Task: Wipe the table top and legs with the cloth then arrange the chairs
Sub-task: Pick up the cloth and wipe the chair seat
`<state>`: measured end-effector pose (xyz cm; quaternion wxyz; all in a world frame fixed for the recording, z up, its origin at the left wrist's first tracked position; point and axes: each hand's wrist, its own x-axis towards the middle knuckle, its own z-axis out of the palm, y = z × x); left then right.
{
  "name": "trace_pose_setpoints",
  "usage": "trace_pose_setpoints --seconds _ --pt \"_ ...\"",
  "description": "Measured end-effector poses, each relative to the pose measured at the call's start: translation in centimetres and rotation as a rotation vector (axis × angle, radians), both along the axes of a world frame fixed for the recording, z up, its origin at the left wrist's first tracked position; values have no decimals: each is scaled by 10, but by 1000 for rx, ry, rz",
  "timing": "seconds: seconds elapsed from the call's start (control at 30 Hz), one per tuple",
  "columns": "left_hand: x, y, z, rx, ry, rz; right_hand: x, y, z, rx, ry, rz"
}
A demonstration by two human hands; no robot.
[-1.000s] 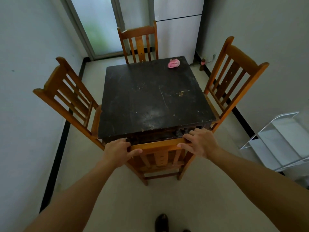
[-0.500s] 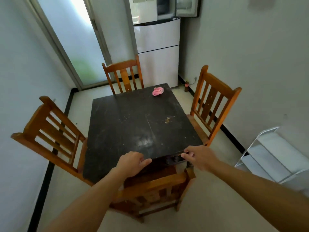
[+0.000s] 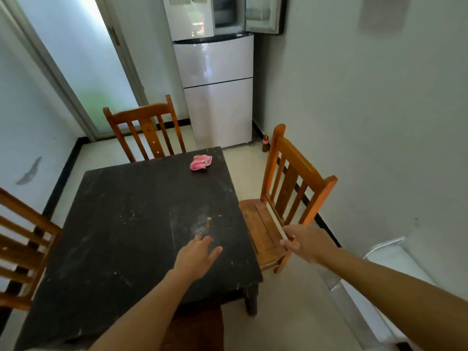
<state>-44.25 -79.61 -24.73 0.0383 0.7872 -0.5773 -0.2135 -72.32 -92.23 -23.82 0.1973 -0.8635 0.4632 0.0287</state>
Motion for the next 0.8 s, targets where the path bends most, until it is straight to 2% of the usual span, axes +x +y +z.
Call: trace_pose_setpoints --seconds 0.13,0.37,0.53,0.8 --pt "0 -15 -20 80 33 46 20 -47 -10 -12 68 83" --pt "53 -66 -53 100 -1 211 101 -110 -35 17 125 257" --pt "90 -113 -71 70 -30 316 162 -167 -34 -89 128 330" --pt "127 -168 -113 119 34 472 278 -285 -70 -178 112 477"
